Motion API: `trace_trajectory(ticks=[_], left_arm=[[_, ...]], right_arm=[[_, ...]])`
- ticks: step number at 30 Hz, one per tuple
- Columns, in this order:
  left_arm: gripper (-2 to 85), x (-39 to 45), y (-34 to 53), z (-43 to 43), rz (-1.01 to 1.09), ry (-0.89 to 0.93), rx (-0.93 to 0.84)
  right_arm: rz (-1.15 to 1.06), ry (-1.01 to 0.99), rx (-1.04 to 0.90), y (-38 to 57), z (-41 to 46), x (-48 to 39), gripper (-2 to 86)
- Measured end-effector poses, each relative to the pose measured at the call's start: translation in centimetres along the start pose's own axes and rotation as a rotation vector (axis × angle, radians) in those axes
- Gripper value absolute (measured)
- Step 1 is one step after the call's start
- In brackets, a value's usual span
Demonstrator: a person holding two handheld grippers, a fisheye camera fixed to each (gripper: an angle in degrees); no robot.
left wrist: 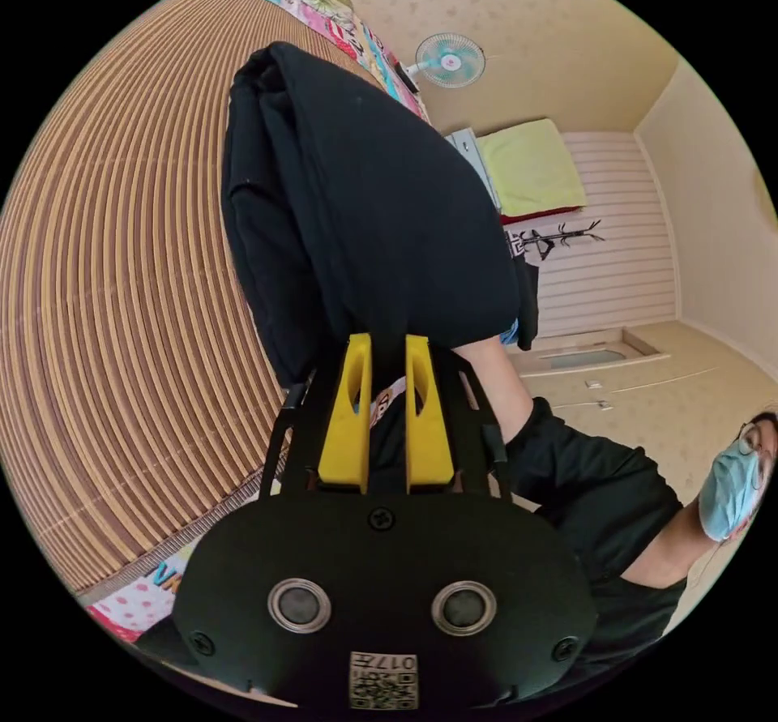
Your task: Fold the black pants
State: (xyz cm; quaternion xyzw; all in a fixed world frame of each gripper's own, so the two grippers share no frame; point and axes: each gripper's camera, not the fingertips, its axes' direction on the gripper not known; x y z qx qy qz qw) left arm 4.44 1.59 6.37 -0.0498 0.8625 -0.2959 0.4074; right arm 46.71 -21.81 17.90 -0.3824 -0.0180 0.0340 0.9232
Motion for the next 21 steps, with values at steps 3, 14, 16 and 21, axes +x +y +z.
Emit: trace_trajectory(ticks=[3,14,16,21], left_arm=[[6.8,1.6,2.0,0.8,0.031,-0.076,0.005],[14.7,8.8,0.8,-0.4,0.102,-0.382,0.128],[14.0,5.7,0.1,3.3,0.011,-0.352,0.033],[7.5,4.7,1.5,7.4,0.044,-0.225,0.009]], right_arm=[[0.016,0.062,0.040,3.1,-3.7,-0.7,4.9],[-0.143,0.115,0.276,12.2,-8.8,-10.8,13.5],[-0.130,0.247,0.121,12.8,-5.3,-11.3,16.7],[-0.079,0.311,0.052,15.2,-1.6,-8.6,14.7]])
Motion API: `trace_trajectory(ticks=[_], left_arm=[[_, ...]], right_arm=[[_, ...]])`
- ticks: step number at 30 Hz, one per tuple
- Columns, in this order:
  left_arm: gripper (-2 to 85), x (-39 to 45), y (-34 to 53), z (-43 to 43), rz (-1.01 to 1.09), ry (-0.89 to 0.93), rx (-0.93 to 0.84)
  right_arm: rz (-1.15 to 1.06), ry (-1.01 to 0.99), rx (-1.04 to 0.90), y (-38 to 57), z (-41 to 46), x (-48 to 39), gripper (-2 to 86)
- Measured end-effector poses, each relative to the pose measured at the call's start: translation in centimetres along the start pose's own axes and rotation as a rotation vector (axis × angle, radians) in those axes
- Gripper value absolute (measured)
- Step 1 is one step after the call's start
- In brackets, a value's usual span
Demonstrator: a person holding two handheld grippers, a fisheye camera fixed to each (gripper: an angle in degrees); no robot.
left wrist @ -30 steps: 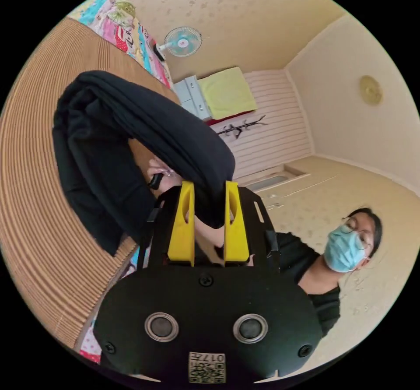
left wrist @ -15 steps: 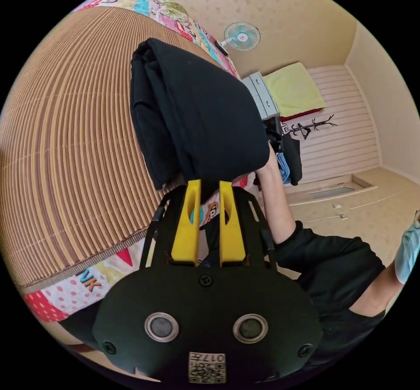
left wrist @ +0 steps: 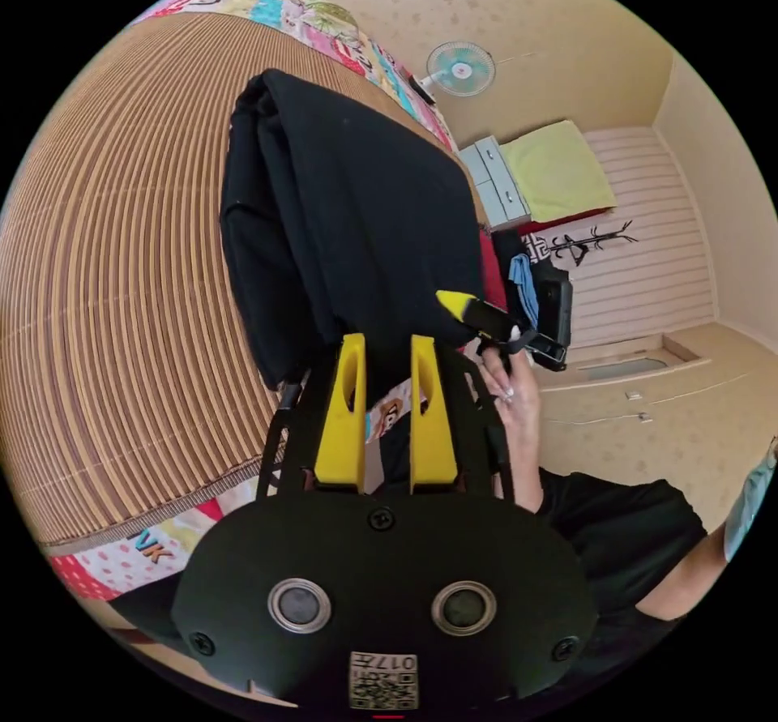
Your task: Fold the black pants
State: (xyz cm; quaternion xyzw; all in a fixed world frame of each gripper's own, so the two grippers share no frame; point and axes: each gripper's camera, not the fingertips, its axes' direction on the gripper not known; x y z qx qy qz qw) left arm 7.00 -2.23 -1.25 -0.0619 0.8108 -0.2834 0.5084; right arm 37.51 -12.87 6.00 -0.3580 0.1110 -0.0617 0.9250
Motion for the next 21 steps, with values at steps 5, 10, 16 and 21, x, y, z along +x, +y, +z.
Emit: trace_trajectory(ticks=[5,10,16,21], left_arm=[[5.1,6.0,-0.7,-4.9,0.183,-0.020,0.046],[5.3,5.9,0.7,-3.6,0.160,-0.211,-0.118],[8.4,-1.9,5.0,-4.6,-0.032,0.058,0.074],[17.4,-4.1,4.0,-8.4,-0.017,0.009,0.233]], right_arm=[[-0.058,-0.275,-0.016,-0.5,-2.4,0.9,11.3],[-0.047,-0.223,-0.123,2.3,-0.3,-0.4,11.6],[0.031,-0.257,-0.088,5.1,-0.4,2.2,13.2],[0.078,-0.204,0.058,4.9,-4.9,2.4,18.2]])
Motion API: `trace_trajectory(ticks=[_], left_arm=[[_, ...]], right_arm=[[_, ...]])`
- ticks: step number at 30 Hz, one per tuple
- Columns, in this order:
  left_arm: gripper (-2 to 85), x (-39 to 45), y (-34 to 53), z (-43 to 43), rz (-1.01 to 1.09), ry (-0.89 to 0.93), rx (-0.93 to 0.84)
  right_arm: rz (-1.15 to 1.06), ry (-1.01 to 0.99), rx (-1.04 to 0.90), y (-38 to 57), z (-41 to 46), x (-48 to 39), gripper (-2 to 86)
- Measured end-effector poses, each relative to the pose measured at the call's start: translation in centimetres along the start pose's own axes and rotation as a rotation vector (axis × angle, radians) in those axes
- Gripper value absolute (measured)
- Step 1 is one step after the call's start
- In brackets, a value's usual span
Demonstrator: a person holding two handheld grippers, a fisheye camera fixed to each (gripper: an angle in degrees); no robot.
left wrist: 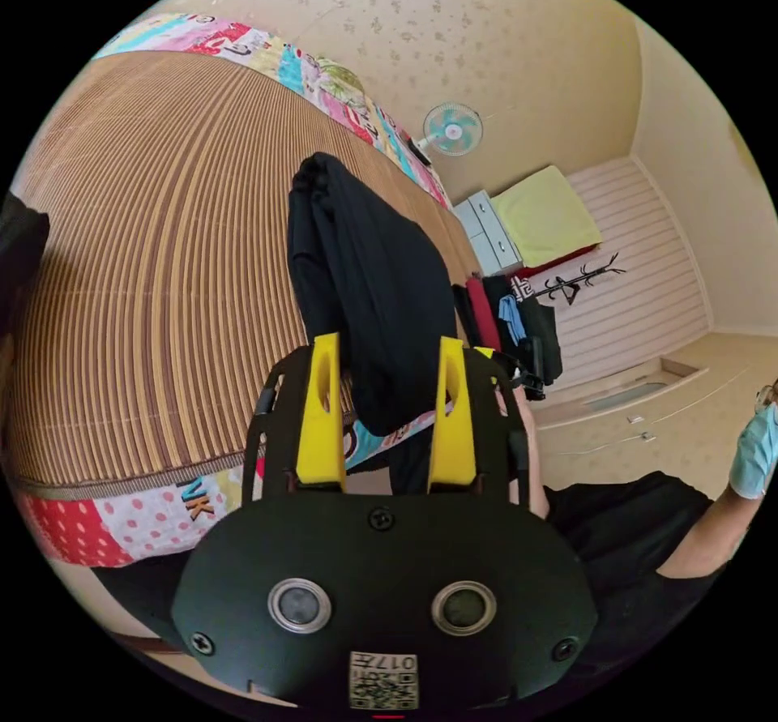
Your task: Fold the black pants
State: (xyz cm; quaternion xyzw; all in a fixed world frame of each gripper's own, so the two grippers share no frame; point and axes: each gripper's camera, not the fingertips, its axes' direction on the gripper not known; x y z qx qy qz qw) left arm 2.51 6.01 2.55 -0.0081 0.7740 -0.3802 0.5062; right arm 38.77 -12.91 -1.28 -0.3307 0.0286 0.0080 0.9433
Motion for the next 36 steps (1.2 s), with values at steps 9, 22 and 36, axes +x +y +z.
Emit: trace_trajectory(ticks=[9,22,36], left_arm=[[19.9,-6.1,-4.4,3.8,-0.118,0.030,-0.006],[12.6,-2.2,-5.3,11.1,-0.079,0.181,-0.238],[12.7,9.7,-7.0,26.9,-0.033,0.302,-0.292]], right_arm=[[-0.012,0.045,-0.100,-2.9,5.3,-1.1,18.9],[0.067,0.222,0.082,0.8,-1.1,-2.3,12.5],[0.055,0.692,0.448,9.0,-14.6,-4.2,12.3]])
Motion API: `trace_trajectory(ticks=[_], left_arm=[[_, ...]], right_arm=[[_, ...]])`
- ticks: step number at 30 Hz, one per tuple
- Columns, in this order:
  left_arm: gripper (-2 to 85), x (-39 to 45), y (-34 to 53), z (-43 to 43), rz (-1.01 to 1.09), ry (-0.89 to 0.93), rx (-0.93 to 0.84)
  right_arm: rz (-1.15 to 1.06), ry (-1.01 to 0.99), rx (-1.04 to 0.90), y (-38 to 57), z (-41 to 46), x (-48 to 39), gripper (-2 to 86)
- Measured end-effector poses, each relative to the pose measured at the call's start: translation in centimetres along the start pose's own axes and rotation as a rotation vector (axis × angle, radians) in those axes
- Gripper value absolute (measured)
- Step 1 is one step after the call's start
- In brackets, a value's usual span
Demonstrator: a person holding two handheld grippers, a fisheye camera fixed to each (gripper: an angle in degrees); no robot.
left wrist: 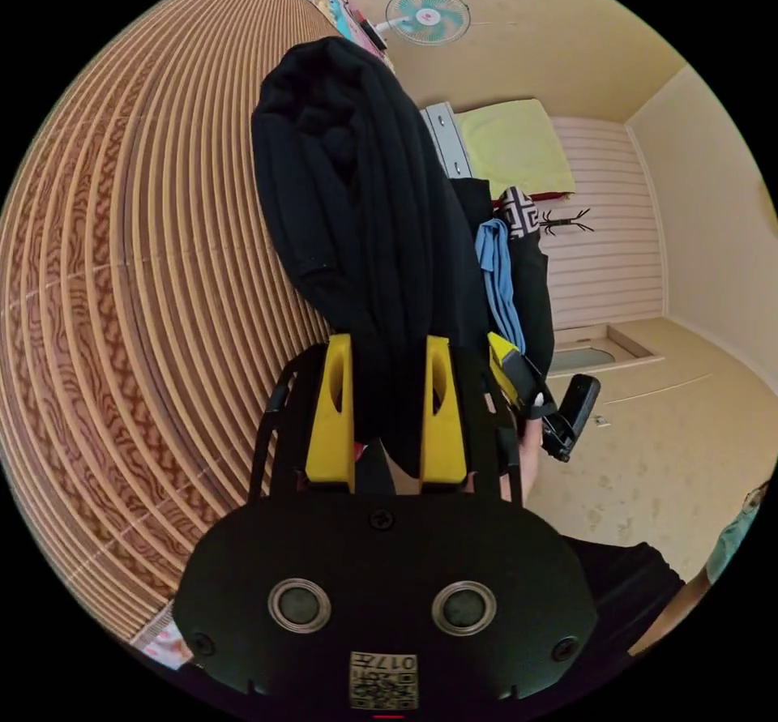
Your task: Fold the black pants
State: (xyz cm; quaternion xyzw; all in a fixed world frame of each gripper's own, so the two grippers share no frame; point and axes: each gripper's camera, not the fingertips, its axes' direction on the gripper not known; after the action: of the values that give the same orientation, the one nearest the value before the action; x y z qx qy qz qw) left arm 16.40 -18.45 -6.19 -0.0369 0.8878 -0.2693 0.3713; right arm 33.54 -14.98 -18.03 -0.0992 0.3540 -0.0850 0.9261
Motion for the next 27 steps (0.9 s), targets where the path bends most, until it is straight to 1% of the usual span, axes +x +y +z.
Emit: trace_trajectory(ticks=[2,4,6,8,9,10,11,13,14,15,17,19,20,21,22,23,25,26,27], left_arm=[[13.0,0.9,-0.8,1.3,-0.003,-0.010,0.009],[13.5,2.0,-1.5,2.9,0.010,-0.044,-0.017],[13.7,2.6,-1.6,2.6,0.006,-0.062,-0.018],[13.7,2.5,-1.3,1.7,0.002,-0.042,-0.021],[13.6,2.4,-0.8,0.6,-0.007,-0.025,-0.007],[13.4,2.3,0.2,-1.0,-0.011,-0.022,0.028],[12.5,2.4,0.8,-2.0,-0.010,-0.023,0.056],[7.4,2.7,3.9,-7.4,0.052,-0.019,0.207],[5.8,2.7,4.8,-9.0,0.070,-0.023,0.245],[4.9,2.5,6.6,-12.6,0.091,-0.053,0.316],[3.9,1.7,9.4,-17.9,0.111,-0.146,0.379],[3.3,0.2,13.8,-25.6,0.098,-0.328,0.430],[3.4,-0.2,15.2,-27.7,0.089,-0.378,0.453],[3.7,-0.7,18.2,-31.9,0.051,-0.477,0.516],[4.5,-0.8,21.8,-36.4,-0.007,-0.564,0.621],[4.9,-0.6,23.7,-38.5,-0.029,-0.598,0.682],[6.4,0.9,30.5,-45.8,-0.097,-0.745,0.861],[6.7,1.3,32.0,-47.5,-0.138,-0.788,0.897],[7.9,1.8,35.4,-50.5,-0.222,-0.856,0.995]], right_arm=[[-0.020,0.070,0.085,1.4,-1.8,-0.8,10.6],[-0.064,0.066,0.194,3.2,-3.7,-1.7,4.8],[-0.088,0.045,0.229,3.8,-4.1,-2.3,3.0],[-0.081,0.008,0.159,3.3,-2.9,-2.5,2.1],[-0.078,-0.006,0.081,2.9,-1.5,-2.6,1.5],[-0.074,0.011,0.026,2.7,0.0,-2.8,1.0],[-0.067,0.035,0.011,2.8,0.7,-2.8,0.9],[-0.065,0.111,-0.078,3.0,3.2,-3.0,0.5],[-0.072,0.119,-0.087,3.1,3.4,-3.1,0.5],[-0.076,0.125,-0.079,3.3,3.5,-3.1,0.4],[-0.063,0.102,-0.065,3.6,3.3,-2.7,0.3],[-0.048,0.044,-0.053,3.8,2.8,-1.8,0.3],[-0.047,0.025,-0.047,3.9,2.6,-1.5,0.3],[-0.044,-0.015,-0.034,4.2,2.3,-0.9,0.3],[-0.031,-0.064,-0.019,4.6,2.2,-0.1,0.3],[-0.021,-0.090,-0.011,4.8,2.2,0.4,0.3],[0.027,-0.194,0.024,5.7,2.2,2.2,0.3],[0.039,-0.213,0.028,5.9,2.2,2.6,0.3],[0.064,-0.241,0.033,6.1,2.3,3.1,0.3]])
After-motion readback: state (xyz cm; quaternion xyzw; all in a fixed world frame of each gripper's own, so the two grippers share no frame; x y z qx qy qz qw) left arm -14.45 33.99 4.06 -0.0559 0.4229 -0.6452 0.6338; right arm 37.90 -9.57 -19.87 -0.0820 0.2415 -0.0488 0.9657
